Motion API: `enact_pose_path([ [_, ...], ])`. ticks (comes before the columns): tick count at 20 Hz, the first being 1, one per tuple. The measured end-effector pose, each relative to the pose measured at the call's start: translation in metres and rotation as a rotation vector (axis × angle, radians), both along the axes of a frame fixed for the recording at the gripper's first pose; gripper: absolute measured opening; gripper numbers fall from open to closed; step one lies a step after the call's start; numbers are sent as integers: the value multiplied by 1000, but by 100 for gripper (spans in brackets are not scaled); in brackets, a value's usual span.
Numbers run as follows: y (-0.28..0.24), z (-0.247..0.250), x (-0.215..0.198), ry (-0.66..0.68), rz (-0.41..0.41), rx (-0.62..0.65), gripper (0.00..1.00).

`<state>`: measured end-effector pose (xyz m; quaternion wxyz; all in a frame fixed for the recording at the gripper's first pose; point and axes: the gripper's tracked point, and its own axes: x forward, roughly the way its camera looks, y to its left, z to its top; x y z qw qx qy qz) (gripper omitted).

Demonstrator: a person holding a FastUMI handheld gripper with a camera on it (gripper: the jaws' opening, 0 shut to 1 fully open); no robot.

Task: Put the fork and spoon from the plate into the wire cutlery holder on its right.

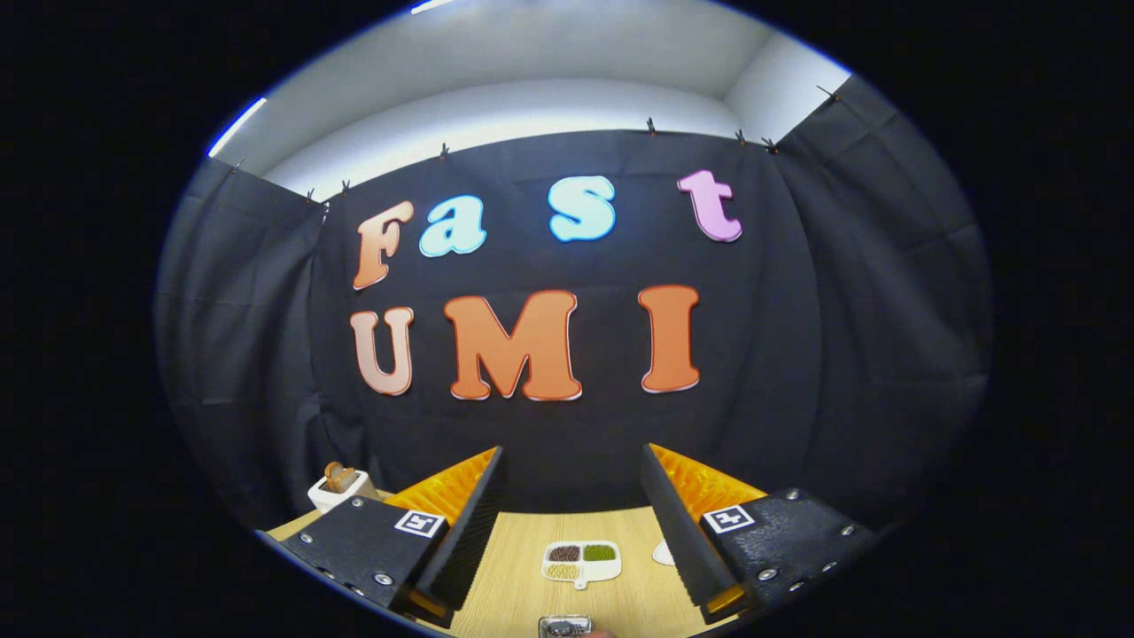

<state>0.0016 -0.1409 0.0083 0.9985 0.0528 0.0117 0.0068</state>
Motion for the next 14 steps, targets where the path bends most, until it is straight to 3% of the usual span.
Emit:
enact_pose_path([
  [5,4,21,-2,-80,14,5,91],
  [14,18,42,-15,-193,73,-94,94],
])
